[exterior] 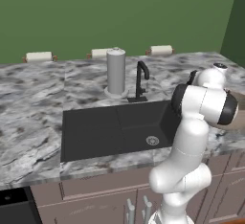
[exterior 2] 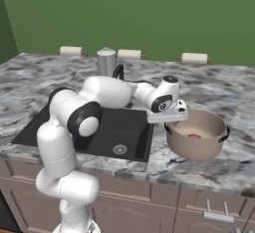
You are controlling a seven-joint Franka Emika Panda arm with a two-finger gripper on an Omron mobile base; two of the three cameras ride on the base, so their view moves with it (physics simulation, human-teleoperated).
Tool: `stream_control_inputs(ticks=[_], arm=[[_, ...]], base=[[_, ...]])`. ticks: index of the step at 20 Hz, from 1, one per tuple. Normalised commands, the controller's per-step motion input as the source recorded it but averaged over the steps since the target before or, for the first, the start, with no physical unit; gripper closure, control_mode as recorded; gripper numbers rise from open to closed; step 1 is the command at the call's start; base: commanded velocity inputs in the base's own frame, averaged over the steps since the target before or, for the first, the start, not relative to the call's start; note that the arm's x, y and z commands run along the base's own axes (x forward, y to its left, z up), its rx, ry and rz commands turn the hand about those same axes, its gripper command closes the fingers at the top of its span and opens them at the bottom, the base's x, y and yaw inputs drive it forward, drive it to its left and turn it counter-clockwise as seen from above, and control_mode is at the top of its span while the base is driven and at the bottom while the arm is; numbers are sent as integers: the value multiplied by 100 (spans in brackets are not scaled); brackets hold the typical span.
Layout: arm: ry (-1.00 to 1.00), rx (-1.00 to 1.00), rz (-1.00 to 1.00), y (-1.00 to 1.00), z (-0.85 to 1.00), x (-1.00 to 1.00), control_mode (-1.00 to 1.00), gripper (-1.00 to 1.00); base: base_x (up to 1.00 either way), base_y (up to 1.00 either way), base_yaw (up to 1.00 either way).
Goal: Dump the onion from the pot into the sink. Then turn on the water and wash the onion. Then turn off the water and put the onion back in the pot.
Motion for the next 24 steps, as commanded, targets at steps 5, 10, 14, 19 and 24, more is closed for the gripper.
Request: stream_control_inputs(ticks=[5, 10, 14, 19, 24], arm=[[0, 0, 4, 0, -32, 4, -100, 100], [0, 3, 1, 0, -17, -5, -100, 100], [0, 13, 1, 9, -1, -26, -100, 100], [-5, 17, 3, 47, 8, -23, -100, 100], [-15, 13, 6, 77, 32, -31, -100, 100]], base=[[0, 0, 0], [0, 0, 0], [0, 0, 0], [0, 0, 0], [0, 0, 0]])
